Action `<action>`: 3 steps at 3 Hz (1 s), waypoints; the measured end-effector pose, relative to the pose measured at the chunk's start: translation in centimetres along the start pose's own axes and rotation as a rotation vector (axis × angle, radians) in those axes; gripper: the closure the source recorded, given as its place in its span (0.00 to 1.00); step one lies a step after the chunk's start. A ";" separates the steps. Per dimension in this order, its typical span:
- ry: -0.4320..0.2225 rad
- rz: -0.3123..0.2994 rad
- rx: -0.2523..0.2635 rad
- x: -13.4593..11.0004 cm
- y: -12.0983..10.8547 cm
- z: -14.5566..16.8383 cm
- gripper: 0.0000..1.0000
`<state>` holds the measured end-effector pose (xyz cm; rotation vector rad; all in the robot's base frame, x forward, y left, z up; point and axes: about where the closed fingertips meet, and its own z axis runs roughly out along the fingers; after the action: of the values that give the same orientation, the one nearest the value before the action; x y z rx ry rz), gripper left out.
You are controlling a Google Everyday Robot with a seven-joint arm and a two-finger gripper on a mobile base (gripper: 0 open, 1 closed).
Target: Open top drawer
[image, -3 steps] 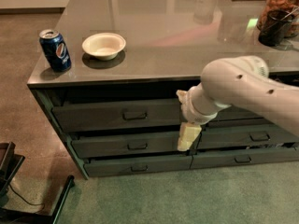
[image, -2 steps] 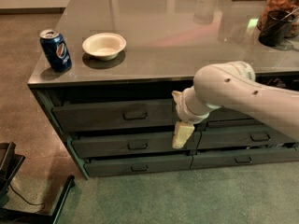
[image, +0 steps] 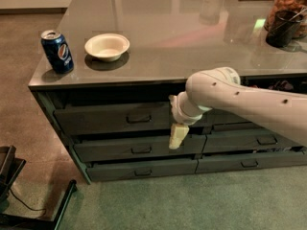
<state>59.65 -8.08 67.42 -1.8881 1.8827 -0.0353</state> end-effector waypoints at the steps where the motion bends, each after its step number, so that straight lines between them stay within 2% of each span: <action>1: -0.001 -0.001 -0.012 -0.1 -0.9 2.0 0.00; 3: -0.004 0.009 -0.029 0.0 -2.5 4.7 0.00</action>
Offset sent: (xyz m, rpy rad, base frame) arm 0.0456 0.0126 -0.0327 0.0082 0.0264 -0.0014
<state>63.61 -6.79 64.12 -1.8976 1.8989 -0.0007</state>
